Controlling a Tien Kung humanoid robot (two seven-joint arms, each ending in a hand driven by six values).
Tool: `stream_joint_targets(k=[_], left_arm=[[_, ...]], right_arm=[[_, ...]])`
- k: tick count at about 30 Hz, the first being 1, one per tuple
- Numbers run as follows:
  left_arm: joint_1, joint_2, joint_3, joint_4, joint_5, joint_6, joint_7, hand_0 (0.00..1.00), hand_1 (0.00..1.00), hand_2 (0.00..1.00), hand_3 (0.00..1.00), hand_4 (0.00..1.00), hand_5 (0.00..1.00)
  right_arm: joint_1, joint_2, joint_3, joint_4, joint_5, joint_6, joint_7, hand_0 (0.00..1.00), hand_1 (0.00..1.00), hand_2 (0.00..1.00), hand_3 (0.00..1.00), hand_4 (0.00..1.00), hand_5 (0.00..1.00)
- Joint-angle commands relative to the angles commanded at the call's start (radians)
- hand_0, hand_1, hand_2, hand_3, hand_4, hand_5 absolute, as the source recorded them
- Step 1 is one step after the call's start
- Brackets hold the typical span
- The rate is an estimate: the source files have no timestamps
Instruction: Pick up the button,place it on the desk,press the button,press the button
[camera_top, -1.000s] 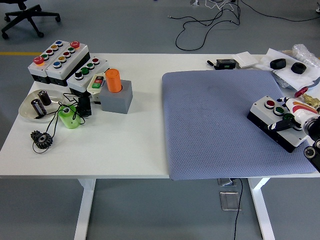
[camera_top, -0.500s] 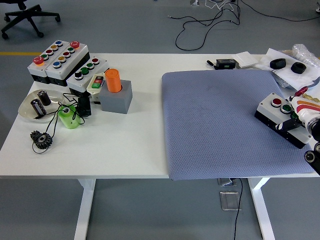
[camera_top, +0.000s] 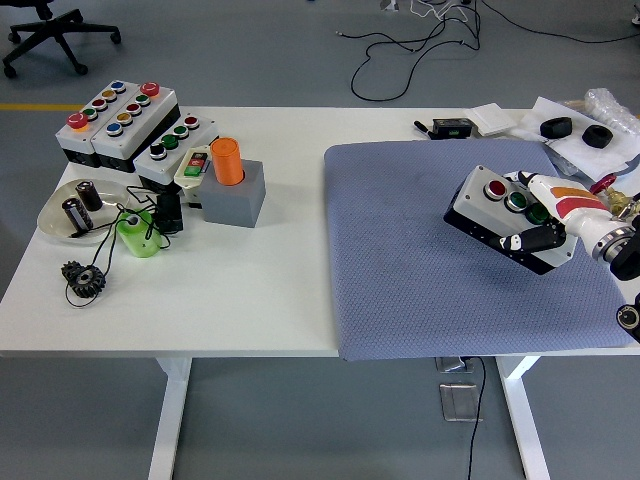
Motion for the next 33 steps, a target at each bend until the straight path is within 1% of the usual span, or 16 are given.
stream_joint_targets(k=[1,2,6,9,11,13,18,22,25,26,29,31,32,33], left_arm=[[0.000,0.000,-0.001,0.000,0.000,0.000,0.000,0.626,0.589,0.574,0.546,0.317,0.998],[-0.001,0.000,-0.004,0.000,0.002,0.000,0.000,0.626,0.589,0.574,0.546,0.316,0.998],[-0.003,0.000,-0.004,0.000,0.000,0.001,-0.001,0.626,0.589,0.574,0.546,0.316,0.998],[-0.002,0.000,0.002,0.001,-0.005,0.002,-0.001,0.626,0.590,0.575,0.546,0.316,0.998],[0.000,0.001,0.010,0.001,-0.007,0.001,-0.001,0.626,0.590,0.575,0.546,0.316,0.998],[0.002,0.002,0.011,0.000,-0.005,0.001,-0.001,0.626,0.591,0.575,0.546,0.315,0.998],[0.005,0.002,0.005,0.000,-0.004,0.000,-0.001,0.626,0.591,0.575,0.546,0.315,0.998],[0.008,0.004,0.003,-0.003,0.000,-0.001,-0.001,0.626,0.590,0.575,0.547,0.314,0.998],[0.007,0.006,0.003,-0.003,-0.001,-0.001,-0.001,0.626,0.590,0.575,0.547,0.314,0.998],[0.007,0.006,0.001,-0.003,0.000,0.000,-0.001,0.625,0.589,0.574,0.548,0.313,0.998],[0.007,0.005,0.000,-0.003,0.001,0.000,0.000,0.625,0.589,0.574,0.548,0.313,0.998],[0.006,0.005,-0.001,-0.004,0.002,0.000,0.001,0.625,0.589,0.574,0.548,0.313,0.998],[0.005,0.005,-0.003,-0.004,0.003,0.000,0.001,0.625,0.589,0.571,0.548,0.312,0.998],[0.005,0.006,-0.005,-0.004,0.005,0.000,0.001,0.625,0.589,0.571,0.548,0.312,0.998]], right_arm=[[0.006,-0.003,-0.011,0.003,-0.005,0.007,0.006,0.266,0.181,0.286,0.371,0.484,0.002],[0.022,-0.013,-0.036,0.012,-0.020,0.029,0.015,0.223,0.147,0.270,0.356,0.446,0.002],[0.064,-0.039,-0.111,0.046,-0.065,0.082,0.031,0.223,0.147,0.270,0.356,0.446,0.002],[0.093,-0.050,-0.175,0.065,-0.090,0.095,0.037,0.213,0.136,0.263,0.356,0.428,0.002],[0.111,-0.049,-0.213,0.073,-0.108,0.106,0.042,0.213,0.136,0.263,0.356,0.428,0.002],[0.113,-0.043,-0.232,0.078,-0.128,0.111,0.050,0.208,0.137,0.266,0.360,0.428,0.002],[0.106,-0.031,-0.235,0.075,-0.148,0.103,0.071,0.208,0.137,0.266,0.360,0.428,0.002],[0.110,-0.033,-0.242,0.069,-0.157,0.097,0.083,0.213,0.142,0.273,0.370,0.435,0.002],[0.114,-0.034,-0.244,0.063,-0.176,0.104,0.083,0.213,0.142,0.273,0.370,0.435,0.002],[0.115,-0.034,-0.245,0.062,-0.183,0.107,0.083,0.191,0.158,0.296,0.410,0.473,0.002],[0.115,-0.032,-0.246,0.057,-0.205,0.113,0.083,0.191,0.158,0.296,0.410,0.473,0.002],[0.115,-0.031,-0.243,0.056,-0.219,0.126,0.080,0.191,0.158,0.296,0.410,0.473,0.002],[0.113,-0.032,-0.241,0.055,-0.228,0.131,0.080,0.136,0.155,0.298,0.448,0.626,0.002],[0.112,-0.032,-0.239,0.054,-0.236,0.135,0.083,0.136,0.155,0.298,0.448,0.626,0.002]])
